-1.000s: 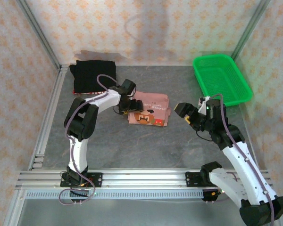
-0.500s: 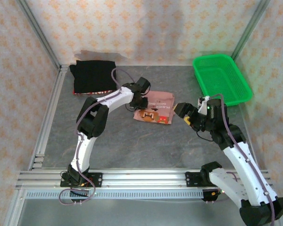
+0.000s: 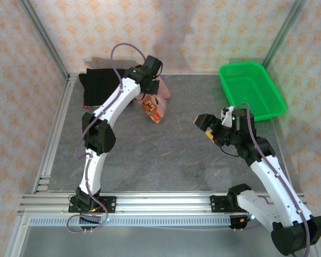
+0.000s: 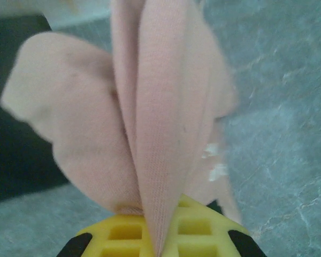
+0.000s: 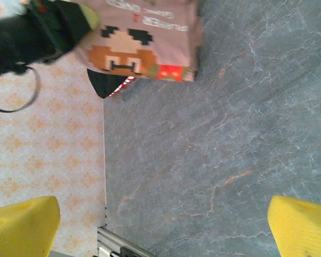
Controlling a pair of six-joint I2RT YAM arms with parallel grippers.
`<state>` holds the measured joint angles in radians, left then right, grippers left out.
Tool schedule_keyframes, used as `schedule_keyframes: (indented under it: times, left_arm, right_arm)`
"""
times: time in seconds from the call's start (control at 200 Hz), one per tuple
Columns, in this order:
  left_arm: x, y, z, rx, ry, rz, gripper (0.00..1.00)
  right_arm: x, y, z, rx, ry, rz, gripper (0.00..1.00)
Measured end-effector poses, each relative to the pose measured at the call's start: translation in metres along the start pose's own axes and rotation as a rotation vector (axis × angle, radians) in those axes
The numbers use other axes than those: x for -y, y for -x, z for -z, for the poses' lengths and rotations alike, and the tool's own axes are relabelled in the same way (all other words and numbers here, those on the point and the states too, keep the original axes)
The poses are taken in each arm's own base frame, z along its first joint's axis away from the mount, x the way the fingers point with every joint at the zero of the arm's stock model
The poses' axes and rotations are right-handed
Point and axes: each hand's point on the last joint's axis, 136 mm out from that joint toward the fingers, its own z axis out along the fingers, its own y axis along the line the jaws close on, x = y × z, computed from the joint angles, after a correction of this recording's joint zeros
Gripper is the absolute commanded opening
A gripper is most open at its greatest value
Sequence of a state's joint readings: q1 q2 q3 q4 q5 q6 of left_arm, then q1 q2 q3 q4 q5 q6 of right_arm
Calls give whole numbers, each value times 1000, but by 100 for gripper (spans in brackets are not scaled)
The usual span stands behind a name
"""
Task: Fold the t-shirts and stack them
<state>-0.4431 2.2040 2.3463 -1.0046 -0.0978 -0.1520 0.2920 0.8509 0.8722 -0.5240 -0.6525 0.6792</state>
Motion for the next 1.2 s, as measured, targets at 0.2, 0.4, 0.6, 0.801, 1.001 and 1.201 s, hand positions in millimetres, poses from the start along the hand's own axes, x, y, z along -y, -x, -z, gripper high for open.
schedule_keyframes:
  times: [0.2, 0.4, 0.6, 0.801, 1.001, 1.201]
  left_arm:
    - [-8, 47, 37, 136, 19, -53, 0]
    - [-27, 35, 19, 70, 51, -99, 0]
    - [-47, 35, 11, 53, 55, -108, 0]
    - [-64, 38, 7, 49, 49, -104, 0]
    - [-85, 41, 2, 50, 20, -71, 0]
    - [-106, 47, 1, 70, 14, -33, 0]
  right_arm:
    - [-4, 3, -1, 8, 15, 1, 99]
    - [-5, 3, -1, 10, 17, -6, 99]
    - [-6, 4, 1, 13, 22, -15, 99]
    - [-6, 4, 1, 16, 24, -26, 99]
    - [-8, 6, 1, 26, 32, -41, 99]
    - [-7, 8, 0, 35, 31, -60, 99]
